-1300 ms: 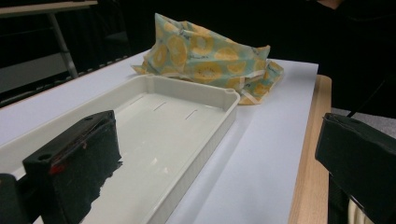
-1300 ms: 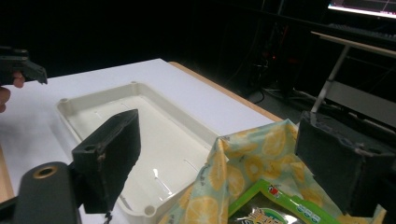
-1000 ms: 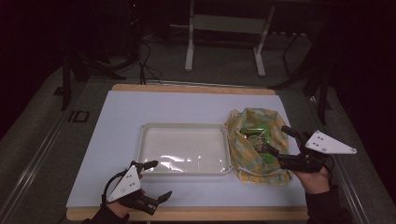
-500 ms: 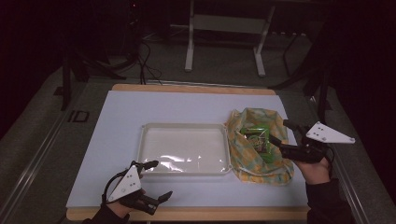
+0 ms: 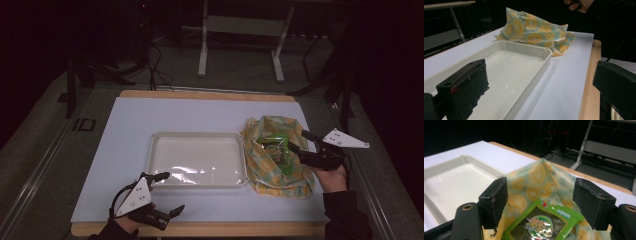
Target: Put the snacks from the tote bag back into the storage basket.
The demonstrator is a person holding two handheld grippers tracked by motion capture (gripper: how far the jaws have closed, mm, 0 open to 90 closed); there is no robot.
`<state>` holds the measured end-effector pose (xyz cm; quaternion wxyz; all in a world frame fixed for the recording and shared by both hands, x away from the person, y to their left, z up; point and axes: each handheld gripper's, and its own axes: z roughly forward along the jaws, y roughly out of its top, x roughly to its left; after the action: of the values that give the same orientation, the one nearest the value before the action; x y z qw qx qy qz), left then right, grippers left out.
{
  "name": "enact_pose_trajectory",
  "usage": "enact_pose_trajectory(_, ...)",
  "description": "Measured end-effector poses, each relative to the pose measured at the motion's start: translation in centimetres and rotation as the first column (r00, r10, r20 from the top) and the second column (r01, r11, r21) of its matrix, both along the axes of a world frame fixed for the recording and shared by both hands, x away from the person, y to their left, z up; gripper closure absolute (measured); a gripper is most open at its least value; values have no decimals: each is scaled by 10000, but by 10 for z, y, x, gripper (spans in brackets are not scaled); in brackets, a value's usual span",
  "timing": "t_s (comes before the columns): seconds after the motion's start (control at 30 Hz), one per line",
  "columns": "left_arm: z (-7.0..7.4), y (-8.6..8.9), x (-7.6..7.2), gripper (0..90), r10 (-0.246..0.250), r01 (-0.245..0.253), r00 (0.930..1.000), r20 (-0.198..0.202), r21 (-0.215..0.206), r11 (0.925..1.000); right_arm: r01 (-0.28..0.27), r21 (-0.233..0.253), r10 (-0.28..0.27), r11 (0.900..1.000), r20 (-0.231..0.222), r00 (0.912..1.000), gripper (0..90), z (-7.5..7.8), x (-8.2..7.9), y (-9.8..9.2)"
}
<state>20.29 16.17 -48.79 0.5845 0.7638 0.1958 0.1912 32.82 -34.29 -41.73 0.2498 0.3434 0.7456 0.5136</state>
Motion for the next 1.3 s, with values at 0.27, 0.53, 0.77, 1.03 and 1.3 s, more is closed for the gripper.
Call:
enact_pose_trajectory(0.27, 0, 0, 0, 3, -1, 1, 10000, -5, 5, 10000, 515, -219, -529, 9984, -691, 9962, 388, -28, 12, -5)
enact_pose_trajectory(0.53, 0, 0, 0, 3, -20, 20, 10000, -22, 37, 10000, 709, -153, -722, 9974, -1223, 9899, 430, -46, 20, -13)
enact_pose_trajectory(0.77, 0, -1, 0, 3, -37, 37, 10000, -23, 53, 10000, 839, -487, -907, 9953, -1602, 9829, 501, -59, 26, -14)
enact_pose_trajectory(1.03, 0, -1, 0, 3, -40, 41, 10000, -17, 63, 10000, 1062, -559, -1158, 9928, -2128, 9702, 553, -76, 34, -19)
enact_pose_trajectory(1.3, 0, -1, 0, 3, -28, 29, 10000, -35, 60, 10000, 1156, -566, -1264, 9917, -2564, 9583, 563, -85, 40, -18)
